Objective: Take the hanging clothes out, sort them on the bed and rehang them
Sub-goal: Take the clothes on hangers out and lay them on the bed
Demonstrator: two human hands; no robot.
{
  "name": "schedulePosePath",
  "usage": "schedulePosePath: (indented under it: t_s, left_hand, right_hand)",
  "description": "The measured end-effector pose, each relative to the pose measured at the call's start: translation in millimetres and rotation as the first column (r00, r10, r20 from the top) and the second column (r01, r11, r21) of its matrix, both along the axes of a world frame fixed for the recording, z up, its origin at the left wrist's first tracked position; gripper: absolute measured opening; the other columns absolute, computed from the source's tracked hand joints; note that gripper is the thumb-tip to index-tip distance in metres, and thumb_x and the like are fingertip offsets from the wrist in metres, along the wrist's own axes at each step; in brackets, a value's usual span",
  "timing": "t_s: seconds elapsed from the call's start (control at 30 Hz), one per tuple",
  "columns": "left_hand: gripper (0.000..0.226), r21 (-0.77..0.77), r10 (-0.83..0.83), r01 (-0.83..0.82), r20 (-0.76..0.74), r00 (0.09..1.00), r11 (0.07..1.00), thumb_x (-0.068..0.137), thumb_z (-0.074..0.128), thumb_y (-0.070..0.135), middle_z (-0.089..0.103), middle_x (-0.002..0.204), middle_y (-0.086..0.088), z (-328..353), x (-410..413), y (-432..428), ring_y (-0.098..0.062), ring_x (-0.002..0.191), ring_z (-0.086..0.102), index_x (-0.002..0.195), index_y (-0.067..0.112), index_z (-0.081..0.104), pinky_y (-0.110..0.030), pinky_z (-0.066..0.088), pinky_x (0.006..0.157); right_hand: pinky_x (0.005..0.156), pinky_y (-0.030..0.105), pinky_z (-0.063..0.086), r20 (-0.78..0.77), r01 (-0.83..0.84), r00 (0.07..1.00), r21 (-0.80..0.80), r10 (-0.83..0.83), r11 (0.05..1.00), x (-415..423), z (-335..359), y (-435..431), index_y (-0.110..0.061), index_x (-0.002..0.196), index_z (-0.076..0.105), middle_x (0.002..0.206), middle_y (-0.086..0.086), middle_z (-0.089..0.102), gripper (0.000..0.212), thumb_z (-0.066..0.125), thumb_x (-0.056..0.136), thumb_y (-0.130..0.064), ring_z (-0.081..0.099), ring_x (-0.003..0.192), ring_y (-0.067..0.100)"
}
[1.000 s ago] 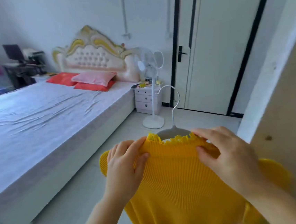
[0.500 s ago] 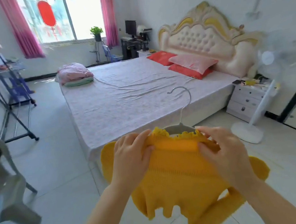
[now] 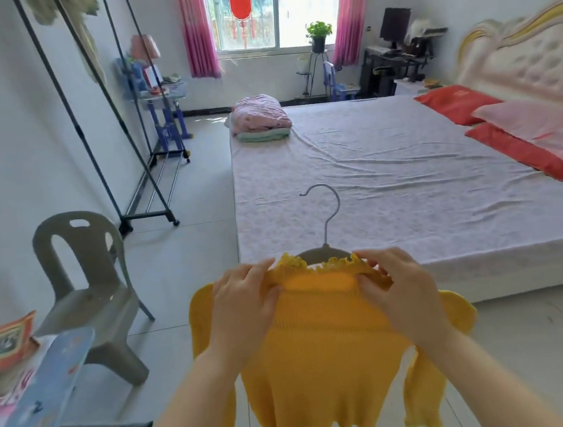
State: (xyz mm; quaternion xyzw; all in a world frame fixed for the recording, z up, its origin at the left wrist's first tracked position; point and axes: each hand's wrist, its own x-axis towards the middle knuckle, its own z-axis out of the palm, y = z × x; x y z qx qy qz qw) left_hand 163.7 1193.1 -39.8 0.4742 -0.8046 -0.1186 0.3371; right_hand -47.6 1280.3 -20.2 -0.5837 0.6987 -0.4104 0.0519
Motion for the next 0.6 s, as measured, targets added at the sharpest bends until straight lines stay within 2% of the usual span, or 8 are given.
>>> schedulePosePath:
  t_s: [0.27, 0.37, 0.5, 0.6]
  left_hand:
    - [0.042, 0.059, 0.065, -0.065, 0.011, 0.998, 0.996, 0.083, 0.066, 0.026, 0.062, 0.109, -0.003, -32, -14, -129, -0.022, 0.106, 0.053, 0.124, 0.02, 0.057, -0.028, 0.027, 0.089]
    - [0.041, 0.118, 0.047, -0.048, 0.008, 0.999, 0.992, 0.084, 0.064, 0.025, 0.061, 0.111, -0.002, -48, -20, -185, -0.021, 0.109, 0.051, 0.125, 0.021, 0.056, -0.027, 0.027, 0.091]
    - [0.04, 0.187, 0.018, -0.025, 0.037, 0.999, 0.982, 0.087, 0.06, 0.026, 0.06, 0.114, 0.0, -65, -27, -255, -0.019, 0.11, 0.049, 0.127, 0.022, 0.054, -0.029, 0.028, 0.095]
    - [0.04, 0.226, 0.0, -0.015, 0.067, 0.998, 0.974, 0.088, 0.057, 0.025, 0.06, 0.115, -0.001, -75, -34, -302, -0.019, 0.11, 0.049, 0.127, 0.022, 0.053, -0.031, 0.03, 0.096]
  right_hand:
    - [0.067, 0.006, 0.04, 0.017, -0.068, 0.998, 0.047, 0.067, 0.997, -22, -32, -148, -0.03, 0.108, 0.065, 0.091, -0.017, 0.055, 0.034, 0.071, 0.078, -0.016, 0.053, 0.082, -0.011]
    - [0.069, 0.0, 0.038, 0.026, -0.057, 0.998, 0.074, 0.056, 0.996, -27, -48, -205, -0.031, 0.108, 0.065, 0.089, -0.022, 0.052, 0.036, 0.071, 0.077, -0.013, 0.051, 0.088, -0.013]
    - [0.07, -0.001, 0.036, 0.046, -0.052, 0.998, 0.141, 0.046, 0.989, -35, -66, -274, -0.028, 0.11, 0.065, 0.088, -0.023, 0.05, 0.036, 0.071, 0.078, -0.012, 0.05, 0.089, -0.011]
    - [0.07, -0.002, 0.035, 0.058, -0.038, 0.998, 0.199, 0.027, 0.979, -45, -78, -319, -0.028, 0.112, 0.063, 0.087, -0.022, 0.05, 0.036, 0.07, 0.079, -0.015, 0.051, 0.082, -0.009]
